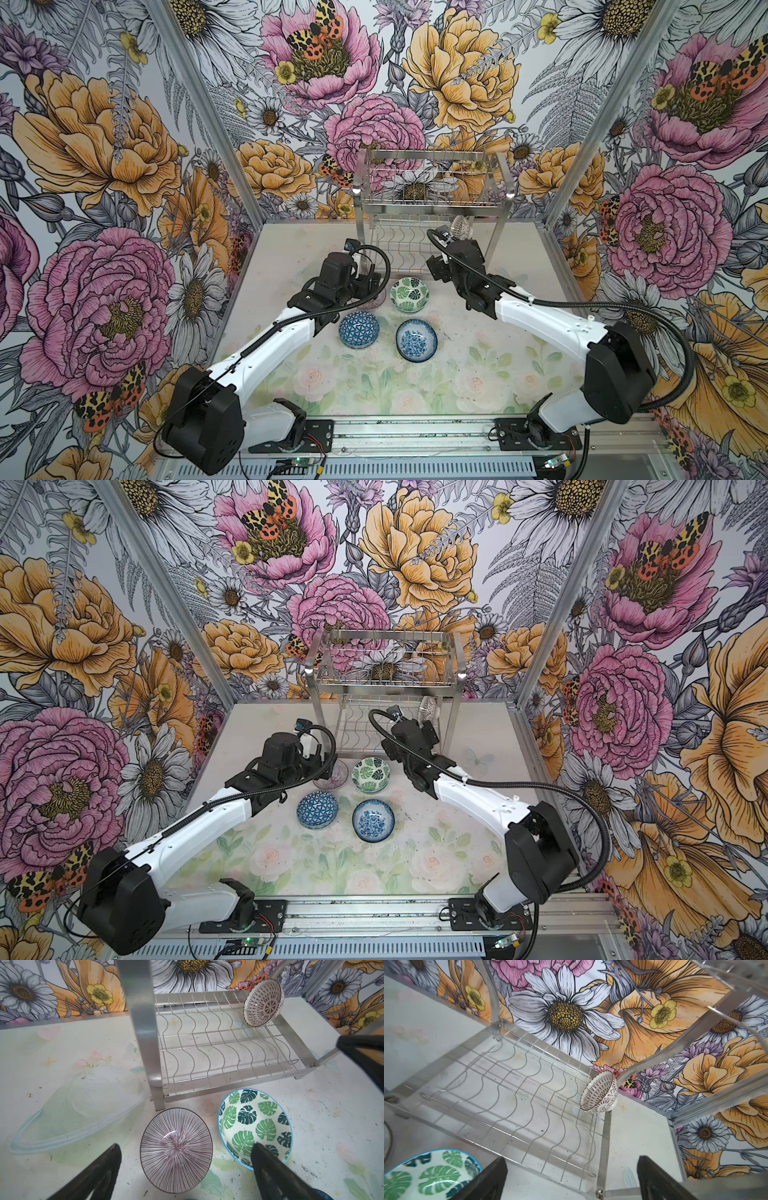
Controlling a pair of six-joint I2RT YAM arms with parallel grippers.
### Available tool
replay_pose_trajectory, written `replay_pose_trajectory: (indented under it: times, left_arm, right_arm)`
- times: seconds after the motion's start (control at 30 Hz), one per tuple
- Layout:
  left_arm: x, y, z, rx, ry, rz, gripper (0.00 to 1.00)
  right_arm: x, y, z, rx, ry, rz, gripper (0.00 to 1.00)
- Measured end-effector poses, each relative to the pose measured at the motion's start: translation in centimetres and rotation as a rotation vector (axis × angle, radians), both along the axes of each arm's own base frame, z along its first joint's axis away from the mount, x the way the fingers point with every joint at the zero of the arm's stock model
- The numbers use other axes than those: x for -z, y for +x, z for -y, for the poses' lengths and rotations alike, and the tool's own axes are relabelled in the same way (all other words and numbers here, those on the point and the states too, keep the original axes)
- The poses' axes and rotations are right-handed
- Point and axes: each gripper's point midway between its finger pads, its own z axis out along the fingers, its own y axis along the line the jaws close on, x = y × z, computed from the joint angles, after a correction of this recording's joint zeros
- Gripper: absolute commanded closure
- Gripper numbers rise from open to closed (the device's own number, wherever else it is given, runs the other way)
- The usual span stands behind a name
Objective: Load the bowls into the dish rack
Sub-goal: 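Lower left gripper onto the green leaf bowl rim while right gripper withdraws from rack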
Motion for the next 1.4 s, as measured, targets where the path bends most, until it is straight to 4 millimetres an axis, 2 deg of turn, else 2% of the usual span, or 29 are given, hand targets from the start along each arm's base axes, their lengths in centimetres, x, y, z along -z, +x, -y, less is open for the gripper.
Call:
replay_pose_trajectory:
  times: [0.23,0.33,0.37,0.43,0.6,0.97,1.17,1.4]
  left_arm:
    - [2.8,0.4,3.6,0.082,0.008,-0.084,0.03]
    - [4.0,0.7,4.7,0.101,0.006,-0.12,0.09]
    - [4.5,0.8,5.0,0.104,0.006,-0.135,0.14]
    - [5.3,0.9,5.2,0.107,0.006,-0.158,0.21]
    - [6.9,1.2,6.0,0.117,-0.001,-0.205,0.3]
    - [9.0,1.4,6.8,0.131,-0.002,-0.263,0.56]
    - [9.5,1.8,7.1,0.128,-0.005,-0.276,0.65]
    - [10.7,1.9,7.2,0.124,0.006,-0.301,0.71]
  right_arm:
    - [-0.6,-3.2,2.0,0.005,0.099,-0.022,0.0]
    - [-0.7,-3.8,3.0,0.025,0.114,-0.029,0.0]
    - [-0.7,-4.0,3.3,0.032,0.12,-0.03,0.0]
    - [-0.7,-4.1,3.8,0.043,0.124,-0.033,0.0]
    - [-0.5,-4.1,4.4,0.06,0.122,-0.046,0.0]
    - [-0.2,-4.0,4.9,0.078,0.125,-0.056,0.0]
    - [-0.2,-3.9,5.1,0.084,0.13,-0.057,0.0]
    - [0.2,-3.9,5.4,0.092,0.128,-0.064,0.0]
